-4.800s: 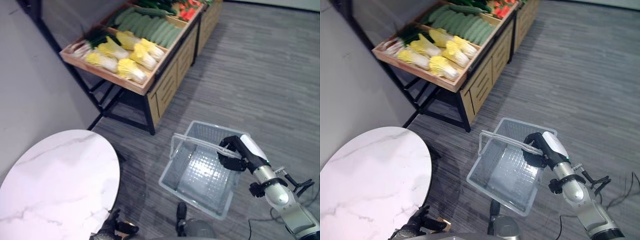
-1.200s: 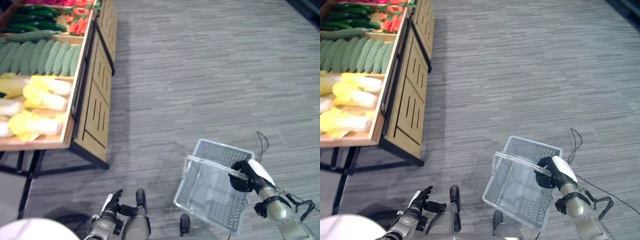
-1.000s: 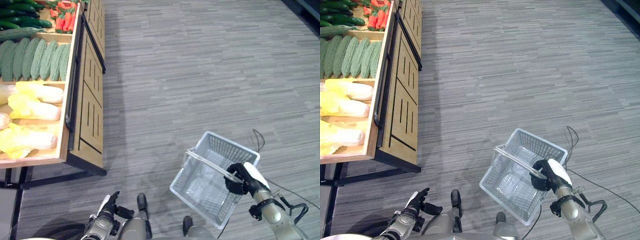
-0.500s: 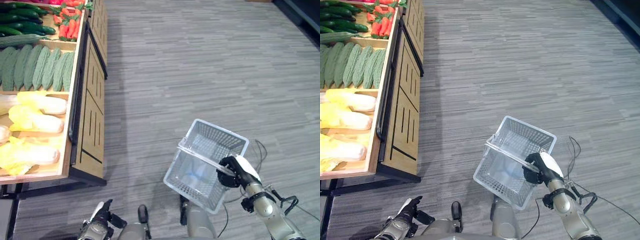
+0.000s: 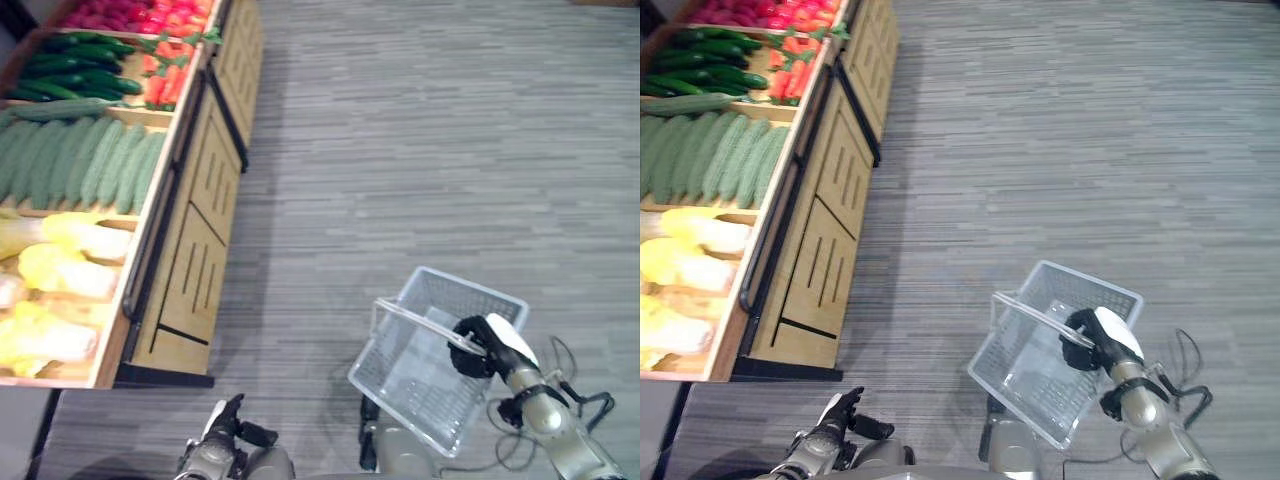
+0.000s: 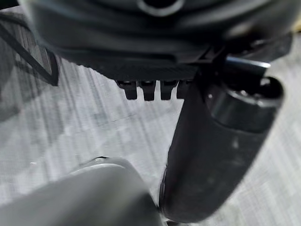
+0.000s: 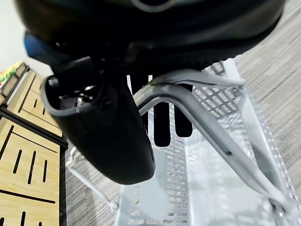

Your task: Get the vegetables into the basket

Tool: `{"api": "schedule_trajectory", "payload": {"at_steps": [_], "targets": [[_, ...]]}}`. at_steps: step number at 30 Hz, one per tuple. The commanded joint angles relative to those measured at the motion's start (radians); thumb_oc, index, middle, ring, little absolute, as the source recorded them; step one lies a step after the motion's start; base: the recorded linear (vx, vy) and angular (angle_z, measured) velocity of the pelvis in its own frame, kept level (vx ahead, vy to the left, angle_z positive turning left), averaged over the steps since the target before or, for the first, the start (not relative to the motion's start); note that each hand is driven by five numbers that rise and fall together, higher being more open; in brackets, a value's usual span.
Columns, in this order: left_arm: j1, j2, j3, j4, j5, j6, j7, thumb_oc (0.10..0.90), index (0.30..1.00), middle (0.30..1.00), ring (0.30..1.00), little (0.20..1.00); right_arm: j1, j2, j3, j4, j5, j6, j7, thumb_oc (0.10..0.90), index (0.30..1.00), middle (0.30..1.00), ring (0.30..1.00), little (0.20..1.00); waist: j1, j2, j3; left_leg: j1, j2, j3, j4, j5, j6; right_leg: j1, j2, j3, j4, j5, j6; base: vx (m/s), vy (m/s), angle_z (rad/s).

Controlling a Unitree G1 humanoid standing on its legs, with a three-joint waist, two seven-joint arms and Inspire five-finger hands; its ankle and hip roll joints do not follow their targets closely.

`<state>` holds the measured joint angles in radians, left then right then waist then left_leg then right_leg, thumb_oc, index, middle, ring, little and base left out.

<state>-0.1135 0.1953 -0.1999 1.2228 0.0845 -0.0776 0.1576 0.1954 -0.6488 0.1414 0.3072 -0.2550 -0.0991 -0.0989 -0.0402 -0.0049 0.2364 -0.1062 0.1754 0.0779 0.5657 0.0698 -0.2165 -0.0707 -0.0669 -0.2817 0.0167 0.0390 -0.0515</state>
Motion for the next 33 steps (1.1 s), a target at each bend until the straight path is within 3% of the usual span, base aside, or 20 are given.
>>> {"api": "schedule_trajectory", "payload": {"at_steps": [1, 3, 5, 8, 10, 12, 15, 17, 23, 24, 26, 29, 33], "targets": [[0.016, 0.053, -0.038, -0.024, 0.002, 0.007, 0.025, 0.900, 1.000, 1.000, 1.000, 1.000, -0.035, -0.052, -0.070, -0.159, 0.050, -0.087, -0.072, 0.400, 0.300, 0.300, 0.300, 0.300, 0.026, -0.039, 0.022, -0.025, 0.009, 0.161, -0.210, 0.078, 0.086, 0.022, -0.048, 0.045, 0.038, 0.001, 0.140, 0.32, -0.137, 0.31], [0.017, 0.054, -0.039, -0.021, 0.003, 0.009, 0.028, 0.900, 1.000, 1.000, 1.000, 1.000, -0.031, -0.049, -0.070, -0.160, 0.046, -0.088, -0.075, 0.400, 0.300, 0.300, 0.300, 0.300, 0.031, -0.040, 0.020, -0.046, 0.012, 0.164, -0.248, 0.080, 0.091, 0.026, -0.048, 0.045, 0.041, -0.009, 0.141, 0.25, -0.033, 0.22], [0.028, 0.056, -0.035, -0.015, 0.007, 0.008, 0.033, 0.900, 1.000, 1.000, 1.000, 1.000, -0.015, -0.045, -0.079, -0.161, 0.037, -0.087, -0.082, 0.400, 0.300, 0.300, 0.300, 0.300, 0.044, -0.034, 0.012, -0.073, 0.018, 0.186, -0.417, 0.098, 0.087, 0.055, -0.045, 0.038, 0.046, -0.039, 0.152, 0.36, 0.047, -0.11], [0.042, 0.058, -0.029, -0.015, 0.023, 0.008, 0.031, 0.900, 1.000, 1.000, 1.000, 1.000, -0.001, -0.043, -0.084, -0.160, 0.025, -0.088, -0.086, 0.400, 0.300, 0.300, 0.300, 0.300, 0.063, -0.018, 0.003, -0.097, 0.045, 0.207, -0.593, 0.189, 0.065, 0.117, -0.031, 0.036, 0.045, -0.069, 0.164, 0.41, 0.096, 0.01], [0.053, 0.062, -0.026, -0.013, 0.029, 0.010, 0.030, 0.900, 1.000, 1.000, 1.000, 1.000, 0.001, -0.044, -0.079, -0.156, 0.020, -0.086, -0.082, 0.400, 0.300, 0.300, 0.300, 0.300, 0.072, -0.018, -0.005, -0.087, 0.058, 0.228, -0.632, 0.220, 0.053, 0.153, -0.029, 0.046, 0.043, -0.084, 0.170, 0.40, 0.116, -0.32], [0.071, 0.063, -0.016, -0.012, 0.032, 0.014, 0.025, 0.900, 1.000, 1.000, 1.000, 1.000, 0.016, -0.030, -0.078, -0.160, 0.005, -0.077, -0.067, 0.400, 0.300, 0.300, 0.300, 0.300, 0.075, -0.020, -0.026, -0.052, 0.053, 0.273, -0.626, 0.206, 0.068, 0.197, -0.035, 0.062, 0.050, -0.116, 0.179, 0.49, 0.208, -0.44], [0.073, 0.066, -0.012, -0.012, 0.034, 0.012, 0.026, 0.900, 1.000, 1.000, 1.000, 1.000, 0.013, -0.020, -0.073, -0.147, -0.001, -0.073, -0.065, 0.400, 0.300, 0.300, 0.300, 0.300, 0.083, -0.034, -0.037, -0.054, 0.032, 0.279, -0.591, 0.173, 0.092, 0.214, -0.060, 0.079, 0.061, -0.119, 0.191, 0.27, 0.163, -0.34], [0.075, 0.072, -0.016, -0.017, 0.028, 0.009, 0.022, 0.900, 1.000, 1.000, 1.000, 1.000, 0.008, -0.001, -0.064, -0.139, 0.003, -0.073, -0.061, 0.400, 0.300, 0.300, 0.300, 0.300, 0.082, -0.064, -0.043, -0.055, -0.006, 0.289, -0.539, 0.114, 0.123, 0.213, -0.106, 0.106, 0.088, -0.077, 0.216, 0.35, 0.242, -0.07], [0.064, 0.087, -0.022, -0.023, 0.023, 0.008, 0.018, 0.900, 1.000, 1.000, 1.000, 1.000, -0.039, 0.015, -0.033, -0.123, -0.004, -0.072, -0.060, 0.400, 0.300, 0.300, 0.300, 0.300, 0.096, -0.093, -0.044, -0.052, -0.049, 0.302, -0.530, 0.063, 0.163, 0.153, -0.139, 0.135, 0.174, 0.008, 0.246, 0.16, 0.183, 0.05], [0.061, 0.097, -0.016, -0.025, 0.018, 0.009, 0.022, 0.900, 1.000, 1.000, 1.000, 1.000, -0.065, 0.019, -0.016, -0.120, -0.008, -0.071, -0.059, 0.400, 0.300, 0.300, 0.300, 0.300, 0.100, -0.098, -0.034, -0.028, -0.075, 0.303, -0.552, 0.041, 0.189, 0.102, -0.153, 0.148, 0.296, 0.067, 0.263, 0.11, 0.233, -0.13], [0.057, 0.105, -0.012, -0.028, 0.001, 0.010, 0.025, 0.900, 1.000, 1.000, 1.000, 1.000, -0.085, 0.026, 0.002, -0.114, -0.010, -0.070, -0.058, 0.400, 0.300, 0.300, 0.300, 0.300, 0.096, -0.093, -0.019, 0.005, -0.098, 0.281, -0.571, 0.019, 0.215, 0.049, -0.136, 0.182, 0.430, 0.121, 0.267, 0.14, 0.232, 0.03], [0.055, 0.108, -0.011, -0.034, -0.012, 0.010, 0.023, 0.900, 1.000, 1.000, 1.000, 1.000, -0.094, 0.025, 0.011, -0.111, -0.019, -0.067, -0.058, 0.400, 0.300, 0.300, 0.300, 0.300, 0.079, -0.073, 0.006, 0.075, -0.113, 0.249, -0.603, -0.001, 0.227, -0.049, -0.118, 0.203, 0.496, 0.125, 0.247, 0.16, 0.108, 0.46], [0.054, 0.104, -0.011, -0.026, -0.023, 0.002, 0.021, 0.900, 1.000, 1.000, 1.000, 1.000, -0.102, 0.014, 0.015, -0.119, -0.022, -0.071, -0.057, 0.400, 0.300, 0.300, 0.300, 0.300, 0.056, -0.054, 0.020, 0.121, -0.120, 0.180, -0.617, -0.018, 0.210, -0.142, -0.076, 0.232, 0.345, 0.060, 0.219, 0.26, -0.043, 0.56]]}}
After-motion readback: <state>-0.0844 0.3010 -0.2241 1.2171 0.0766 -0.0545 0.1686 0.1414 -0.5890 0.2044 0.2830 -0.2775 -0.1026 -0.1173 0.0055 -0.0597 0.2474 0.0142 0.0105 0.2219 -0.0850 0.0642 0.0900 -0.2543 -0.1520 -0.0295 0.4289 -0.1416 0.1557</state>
